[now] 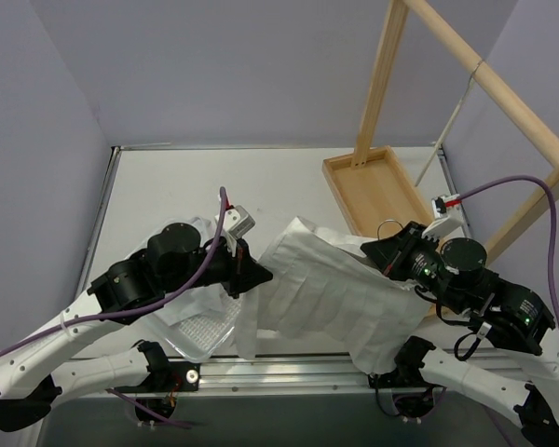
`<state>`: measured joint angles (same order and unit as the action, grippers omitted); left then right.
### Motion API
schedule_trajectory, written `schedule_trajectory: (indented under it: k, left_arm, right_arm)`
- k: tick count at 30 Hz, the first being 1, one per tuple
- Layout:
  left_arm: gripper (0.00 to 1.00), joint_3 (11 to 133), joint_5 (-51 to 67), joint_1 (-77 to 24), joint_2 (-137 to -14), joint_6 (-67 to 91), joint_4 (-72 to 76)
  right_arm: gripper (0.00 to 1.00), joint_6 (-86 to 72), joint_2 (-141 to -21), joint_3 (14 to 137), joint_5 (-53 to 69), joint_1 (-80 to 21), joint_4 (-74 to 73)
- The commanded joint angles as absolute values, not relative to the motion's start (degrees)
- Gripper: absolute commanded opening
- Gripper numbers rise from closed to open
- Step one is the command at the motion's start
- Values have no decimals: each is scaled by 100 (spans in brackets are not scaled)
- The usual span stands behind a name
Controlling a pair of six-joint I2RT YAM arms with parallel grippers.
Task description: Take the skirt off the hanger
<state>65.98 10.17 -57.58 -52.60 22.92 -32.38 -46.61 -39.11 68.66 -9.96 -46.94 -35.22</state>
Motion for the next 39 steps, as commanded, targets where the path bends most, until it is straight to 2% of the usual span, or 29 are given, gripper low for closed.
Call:
schedule_trajectory:
  k: [1,4,11,15,18,19,20,24,27,39]
  left_arm:
    - [2,6662,397,-5739,-4949,2338,-3269]
    - [2,6767,54,-5713,-4843,2277,-3515]
    - [2,6698,131,-5660,-4667,2197,-3595]
    - [2,6557,851,-5660,-4719,2180,-3314]
    - [2,6600,1843,-5669,-5122,2084,-2989]
    - [5,6670,2281,-5678,-5237,2057,-2997]
    - [18,6819,2398,-5721,-5351,2048,-3032]
    - [46,7110,2058,-5976,-5546,1890,-3374]
    - [57,7163,1960,-6003,-5371,1846,-3375]
    - [66,7690,1634,-6003,-4851,1617,-3481]
  right_arm:
    - [0,-4921,-3648,7032,-1731,-4685,-3506]
    - [0,-5071,-3438,6909,-2003,-4685,-3691]
    - [0,-5291,-3015,6908,-2505,-4685,-3990]
    - [0,-5230,-3085,6934,-2426,-4685,-3859]
    - [0,-5037,-3453,6943,-2093,-4685,-3666]
    - [0,-5001,-3550,6978,-1944,-4685,-3630]
    - [0,-4923,-3751,6996,-1881,-4693,-3595]
    - [0,-4764,-4148,7084,-1740,-4685,-3454]
    - [0,-4694,-4315,7093,-1723,-4685,-3428]
    - [0,-4641,-4517,6864,-1652,-4685,-3612]
